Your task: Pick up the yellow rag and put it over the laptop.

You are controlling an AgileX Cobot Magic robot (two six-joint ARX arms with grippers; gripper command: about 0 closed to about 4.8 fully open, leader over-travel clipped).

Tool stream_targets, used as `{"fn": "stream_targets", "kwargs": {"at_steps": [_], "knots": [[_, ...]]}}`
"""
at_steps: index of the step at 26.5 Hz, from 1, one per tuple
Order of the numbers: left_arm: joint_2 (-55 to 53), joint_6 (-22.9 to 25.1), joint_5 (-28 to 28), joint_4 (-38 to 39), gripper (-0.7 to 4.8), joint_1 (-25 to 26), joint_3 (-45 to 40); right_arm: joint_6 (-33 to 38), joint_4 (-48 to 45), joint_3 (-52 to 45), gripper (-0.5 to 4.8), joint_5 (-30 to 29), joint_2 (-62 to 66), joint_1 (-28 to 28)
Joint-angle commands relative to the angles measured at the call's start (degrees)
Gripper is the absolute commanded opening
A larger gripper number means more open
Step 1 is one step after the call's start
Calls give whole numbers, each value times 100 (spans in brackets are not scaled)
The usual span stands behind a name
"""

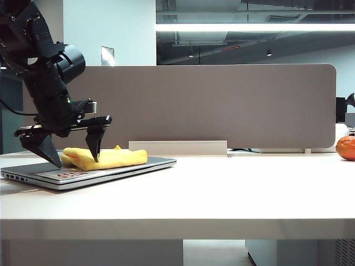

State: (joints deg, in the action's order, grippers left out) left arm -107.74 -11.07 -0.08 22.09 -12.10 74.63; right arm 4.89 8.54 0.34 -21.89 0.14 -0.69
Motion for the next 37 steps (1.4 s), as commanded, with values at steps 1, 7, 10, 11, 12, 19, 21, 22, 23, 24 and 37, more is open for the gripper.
{"fn": "stream_targets", "kwargs": {"at_steps": [1, 7, 10, 11, 12, 19, 21, 22, 23, 24, 37], "knots": [[133, 37, -39, 17, 406, 17, 28, 2, -61, -22, -6, 11, -7, 2], [546, 146, -70, -46, 405, 59, 28, 2, -61, -22, -6, 11, -7, 2], [752, 144, -212, 39, 403, 83, 28, 2, -61, -22, -6, 13, -7, 2], [815, 144, -236, 66, 402, 92, 28, 2, -61, -22, -6, 15, -7, 2], [905, 146, -249, 109, 393, 103, 28, 0, -61, -22, -6, 15, -7, 2], [1517, 387, -254, 352, 140, 105, 26, -44, -61, -22, -6, 496, -7, 2], [1692, 428, -254, 387, 69, 105, 26, -48, -61, -22, -6, 743, -7, 2], [1766, 439, -256, 404, 54, 105, 26, -48, -63, -22, -6, 916, -7, 2], [1832, 479, -254, 407, 47, 105, 26, -48, -63, -22, -6, 1056, -7, 2], [1912, 516, -256, 422, 47, 105, 26, -50, -66, -22, -6, 1196, -7, 2], [3185, 658, -275, 131, -6, 103, -817, -238, -61, -22, -6, 2092, -7, 11]]}}
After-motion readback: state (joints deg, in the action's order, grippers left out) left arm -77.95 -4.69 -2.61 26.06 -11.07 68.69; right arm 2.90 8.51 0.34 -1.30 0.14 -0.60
